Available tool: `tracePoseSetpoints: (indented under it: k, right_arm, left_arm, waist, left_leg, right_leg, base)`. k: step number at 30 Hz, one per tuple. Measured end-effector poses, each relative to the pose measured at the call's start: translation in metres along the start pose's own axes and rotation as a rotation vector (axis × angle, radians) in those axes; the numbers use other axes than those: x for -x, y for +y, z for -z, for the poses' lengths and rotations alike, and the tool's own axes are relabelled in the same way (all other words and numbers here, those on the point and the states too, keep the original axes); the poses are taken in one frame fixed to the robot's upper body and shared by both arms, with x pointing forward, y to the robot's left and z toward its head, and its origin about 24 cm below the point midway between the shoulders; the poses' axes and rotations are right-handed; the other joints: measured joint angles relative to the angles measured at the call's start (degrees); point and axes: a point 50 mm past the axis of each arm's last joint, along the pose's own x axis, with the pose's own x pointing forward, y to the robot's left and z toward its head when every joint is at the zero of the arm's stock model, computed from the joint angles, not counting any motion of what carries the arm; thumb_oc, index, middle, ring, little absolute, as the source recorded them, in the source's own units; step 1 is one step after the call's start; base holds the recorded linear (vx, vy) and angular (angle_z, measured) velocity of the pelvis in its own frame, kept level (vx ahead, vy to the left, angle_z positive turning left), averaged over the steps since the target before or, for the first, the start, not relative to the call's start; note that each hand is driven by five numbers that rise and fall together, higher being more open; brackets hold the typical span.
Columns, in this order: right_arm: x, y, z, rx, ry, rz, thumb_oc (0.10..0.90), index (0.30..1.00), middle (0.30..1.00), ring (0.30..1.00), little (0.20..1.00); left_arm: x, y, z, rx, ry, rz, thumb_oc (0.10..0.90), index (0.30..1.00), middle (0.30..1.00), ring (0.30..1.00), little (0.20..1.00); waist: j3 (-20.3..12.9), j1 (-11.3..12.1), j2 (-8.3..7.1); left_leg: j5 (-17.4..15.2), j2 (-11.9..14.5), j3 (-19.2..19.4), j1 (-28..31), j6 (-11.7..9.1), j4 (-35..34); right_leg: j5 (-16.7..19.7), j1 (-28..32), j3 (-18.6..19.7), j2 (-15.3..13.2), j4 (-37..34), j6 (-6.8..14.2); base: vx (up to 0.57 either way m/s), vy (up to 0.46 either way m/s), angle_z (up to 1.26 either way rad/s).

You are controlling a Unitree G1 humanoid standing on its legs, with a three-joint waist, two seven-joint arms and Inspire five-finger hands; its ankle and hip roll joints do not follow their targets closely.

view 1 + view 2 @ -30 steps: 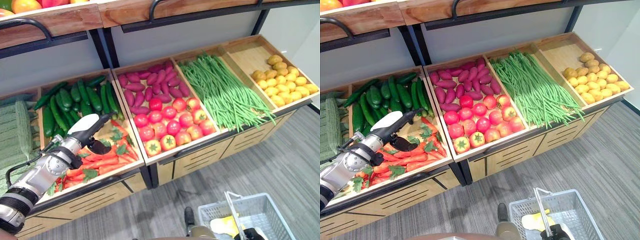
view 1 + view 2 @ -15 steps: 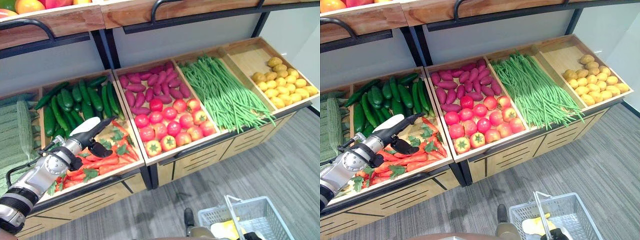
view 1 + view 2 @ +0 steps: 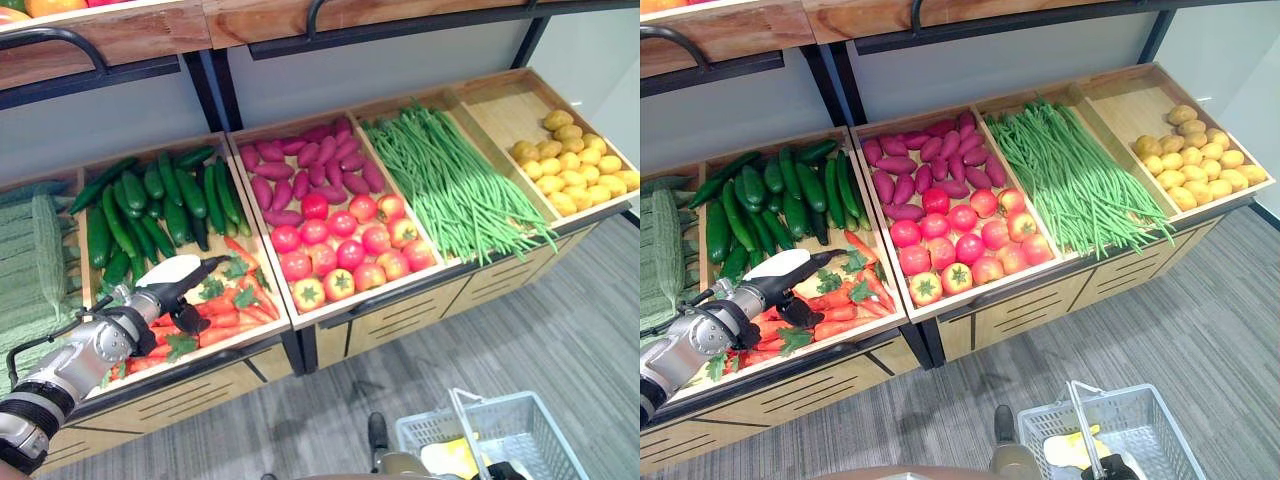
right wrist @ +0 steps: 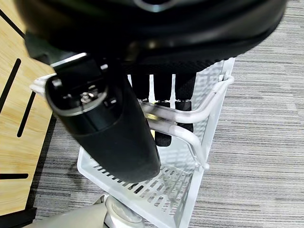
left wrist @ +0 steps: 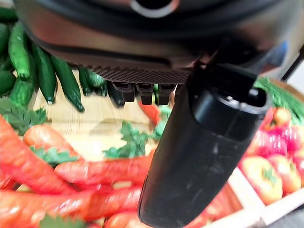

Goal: Get the vegetables into the basket

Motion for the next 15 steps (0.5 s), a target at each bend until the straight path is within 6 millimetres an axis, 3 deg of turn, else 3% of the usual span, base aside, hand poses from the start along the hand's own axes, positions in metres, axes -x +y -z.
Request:
tracePoseSetpoints:
  k: [2,3,4,5,7,15]
  right_arm:
    - [0.0,0.0,0.0,0.0,0.0,0.0,0.4,0.3,0.3,0.3,0.3]
    - [0.0,0.0,0.0,0.0,0.001,0.0,0.4,0.3,0.3,0.3,0.3]
    - [0.0,0.0,0.0,0.001,0.003,0.0,0.4,0.3,0.3,0.3,0.3]
    - [0.0,0.0,0.0,0.001,0.002,0.0,0.4,0.3,0.3,0.3,0.3]
    - [0.0,-0.001,-0.002,0.001,-0.002,0.002,0.4,0.3,0.3,0.3,0.3]
    - [-0.002,-0.003,-0.008,0.005,-0.015,0.012,0.4,0.3,0.3,0.3,0.3]
  left_arm:
    - [0.0,-0.007,0.0,-0.025,0.0,0.037,0.9,1.0,1.0,1.0,1.0]
    - [0.0,-0.01,-0.001,-0.037,-0.002,0.052,0.869,0.956,0.956,0.956,0.956]
    - [0.0,-0.012,-0.001,-0.05,-0.003,0.067,0.806,0.868,0.868,0.868,0.868]
    - [0.0,-0.014,0.0,-0.063,-0.001,0.077,0.633,0.627,0.627,0.627,0.627]
    - [0.0,-0.019,0.005,-0.076,0.02,0.094,0.4,0.3,0.3,0.3,0.3]
    - [-0.014,-0.027,0.007,-0.108,0.064,0.033,0.4,0.3,0.3,0.3,0.3]
  waist:
    - [0.02,0.03,0.01]
    - [0.02,0.05,0.02]
    - [0.02,0.06,0.02]
    - [0.03,0.02,0.02]
    - [0.03,-0.12,0.03]
    - [0.01,-0.23,0.06]
  left_leg:
    - [0.0,0.0,0.02,-0.03,0.0,0.0]
    - [0.0,0.0,0.03,-0.04,0.0,0.0]
    - [0.0,0.02,0.03,-0.05,0.0,0.0]
    - [0.0,0.03,0.03,-0.06,0.0,0.0]
    - [0.0,0.01,0.1,-0.03,0.01,0.0]
    - [-0.02,-0.23,0.13,0.26,0.02,0.0]
  right_leg:
    - [-0.02,-0.07,0.03,-0.02,0.0,0.03]
    - [-0.02,-0.07,0.03,-0.03,0.0,0.03]
    - [-0.03,-0.08,0.04,-0.01,0.0,0.03]
    - [-0.04,-0.09,0.04,-0.02,0.0,0.03]
    - [-0.03,-0.14,0.15,0.03,0.0,0.03]
    - [0.06,-0.03,0.45,0.09,0.01,0.05]
  base:
    - [0.0,0.0,0.0]
    - [0.0,0.0,0.0]
    - [0.0,0.0,0.0]
    - [0.0,0.0,0.0]
    - [0.0,0.0,0.0]
    - [0.0,0.004,-0.01]
